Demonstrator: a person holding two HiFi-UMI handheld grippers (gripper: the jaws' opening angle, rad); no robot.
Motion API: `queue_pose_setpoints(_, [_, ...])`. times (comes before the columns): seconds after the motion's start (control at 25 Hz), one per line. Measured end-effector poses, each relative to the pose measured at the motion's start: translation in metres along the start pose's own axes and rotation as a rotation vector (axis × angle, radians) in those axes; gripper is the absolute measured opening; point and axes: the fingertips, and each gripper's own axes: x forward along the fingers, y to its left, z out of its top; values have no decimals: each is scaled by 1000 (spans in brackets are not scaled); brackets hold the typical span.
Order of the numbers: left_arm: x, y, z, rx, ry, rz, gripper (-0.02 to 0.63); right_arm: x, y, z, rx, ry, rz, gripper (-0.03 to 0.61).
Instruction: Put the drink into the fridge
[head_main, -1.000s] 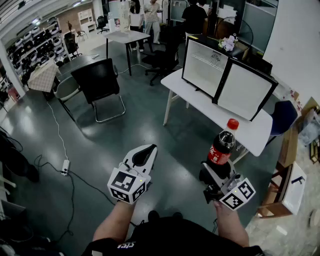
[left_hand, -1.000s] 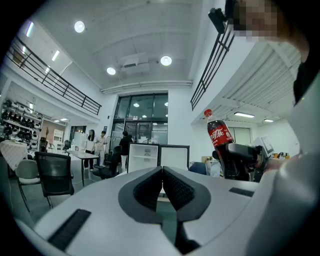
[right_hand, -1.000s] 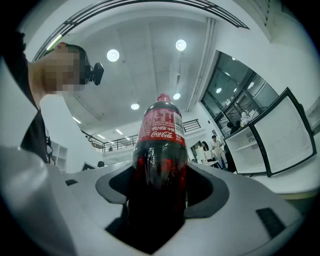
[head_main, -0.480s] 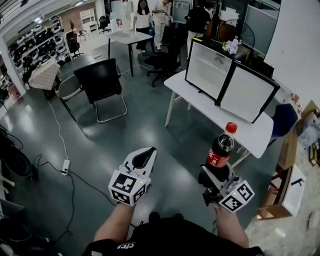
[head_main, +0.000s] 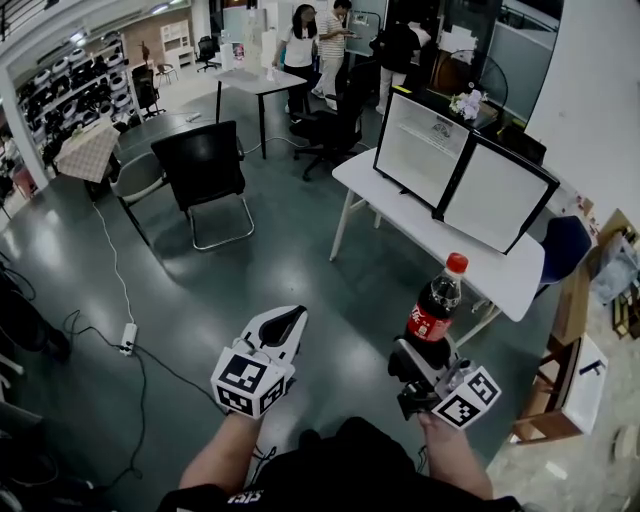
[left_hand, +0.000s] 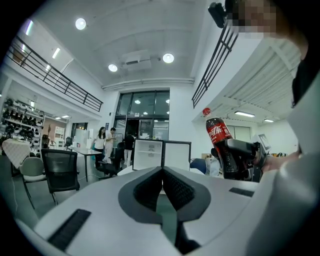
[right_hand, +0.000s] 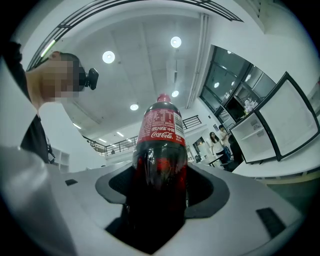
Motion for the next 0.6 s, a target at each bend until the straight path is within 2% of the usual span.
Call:
queue_pose_setpoints(0.28, [19,31,-10,-14,16,5,18,29,-22,-15,31,14,10,299])
queue_pose_setpoints(0.6, [85,71,-9,-1,56,10,18,73,-93,-10,63,-5,15,298])
